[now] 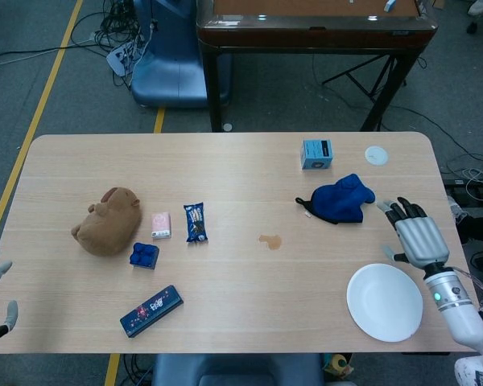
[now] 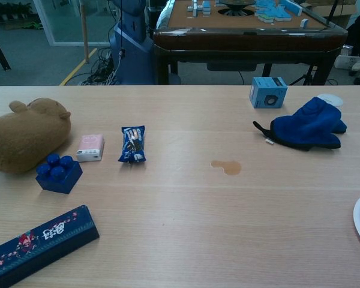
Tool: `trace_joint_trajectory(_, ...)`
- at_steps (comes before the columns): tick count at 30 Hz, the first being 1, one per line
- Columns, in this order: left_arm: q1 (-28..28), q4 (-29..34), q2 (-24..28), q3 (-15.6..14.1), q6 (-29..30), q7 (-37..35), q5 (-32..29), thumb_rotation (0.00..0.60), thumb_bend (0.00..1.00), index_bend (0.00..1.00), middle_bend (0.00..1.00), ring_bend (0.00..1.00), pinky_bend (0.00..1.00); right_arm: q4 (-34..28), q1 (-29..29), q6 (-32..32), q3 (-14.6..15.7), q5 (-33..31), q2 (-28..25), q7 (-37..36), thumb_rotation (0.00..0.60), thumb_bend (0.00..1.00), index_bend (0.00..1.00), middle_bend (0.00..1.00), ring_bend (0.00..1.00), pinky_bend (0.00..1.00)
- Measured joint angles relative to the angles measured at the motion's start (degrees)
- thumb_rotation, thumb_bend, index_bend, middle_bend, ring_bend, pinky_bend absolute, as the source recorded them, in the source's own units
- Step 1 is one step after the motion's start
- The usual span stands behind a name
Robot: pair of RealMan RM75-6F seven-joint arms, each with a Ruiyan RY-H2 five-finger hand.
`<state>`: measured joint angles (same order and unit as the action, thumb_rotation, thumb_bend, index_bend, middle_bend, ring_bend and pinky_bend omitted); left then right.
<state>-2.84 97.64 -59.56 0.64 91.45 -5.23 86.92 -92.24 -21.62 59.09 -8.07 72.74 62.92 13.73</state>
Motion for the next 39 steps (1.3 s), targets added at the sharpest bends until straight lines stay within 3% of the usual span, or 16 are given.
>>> trace_joint_trajectory(10,-0.38,-0.01,-0.04,-0.06,0.14,0.14,-0.35,0.600,0.48,0.12,0.00,0.00,0.00,10.96,-8.22,-10.54,-2.80,-12.30,6.73,3.62,0.600,0.35,0.07,0.15,0.06,0.14)
trace_joint_trajectory(19,-0.61,0.05,0.05,0.10,0.39,0.05,-0.59,0.600,0.48,0.12,0.00,0.00,0.00,21.40,-14.52,-17.08,-3.40,-22.59,13.77,7.45,0.600,0.35,0.07,0.13,0.06,0.14)
trace_joint_trajectory(39,-0.76,0.34,0.42,0.50,0.28,0.33,-1.30,0.600,0.48,0.12,0.00,0.00,0.00,39.44,-22.12,-23.47,-2.22,-32.56,25.88,11.36,0.600,0.35,0.07,0.12,0.04,0.14)
